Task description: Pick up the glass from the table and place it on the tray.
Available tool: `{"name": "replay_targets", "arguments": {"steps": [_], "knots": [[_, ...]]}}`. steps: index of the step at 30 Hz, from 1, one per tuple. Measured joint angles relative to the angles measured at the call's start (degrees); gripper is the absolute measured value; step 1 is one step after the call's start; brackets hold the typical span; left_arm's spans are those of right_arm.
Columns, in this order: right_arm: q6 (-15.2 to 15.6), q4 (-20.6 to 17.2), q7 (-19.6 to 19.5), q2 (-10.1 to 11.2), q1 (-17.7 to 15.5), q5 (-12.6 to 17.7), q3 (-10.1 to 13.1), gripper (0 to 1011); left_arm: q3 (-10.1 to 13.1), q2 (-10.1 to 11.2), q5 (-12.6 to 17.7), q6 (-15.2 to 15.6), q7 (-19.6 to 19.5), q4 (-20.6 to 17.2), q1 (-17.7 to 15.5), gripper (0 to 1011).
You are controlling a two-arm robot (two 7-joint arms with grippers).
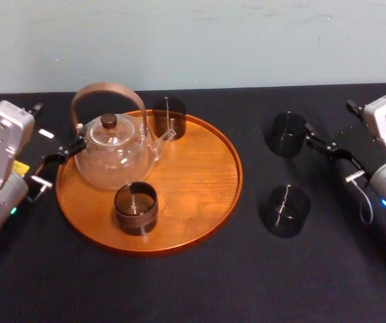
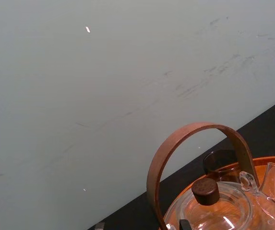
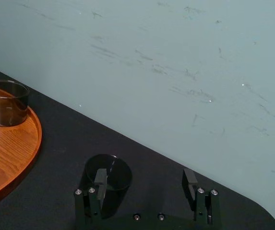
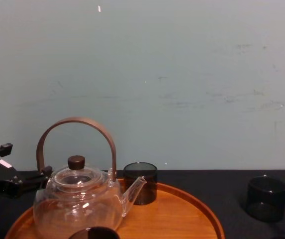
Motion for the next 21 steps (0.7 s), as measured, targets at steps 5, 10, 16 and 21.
{"name": "replay_targets", "arguments": {"steps": [5,10,16,21], "knots": [[0.0,0.0,0.0,0.0,0.0,0.0,0.0,1002,0.0,0.0,0.0,0.0,0.0,0.0,0.0,1010],[0.0,0.0,0.0,0.0,0.0,0.0,0.0,1002,0.0,0.0,0.0,0.0,0.0,0.0,0.0,1010],[0.0,0.0,0.0,0.0,0.0,0.0,0.0,1002,0.0,0.0,0.0,0.0,0.0,0.0,0.0,1009],[0.0,0.0,0.0,0.0,0.0,0.0,0.0,1002,0.0,0.0,0.0,0.0,0.0,0.0,0.0,1010]]}}
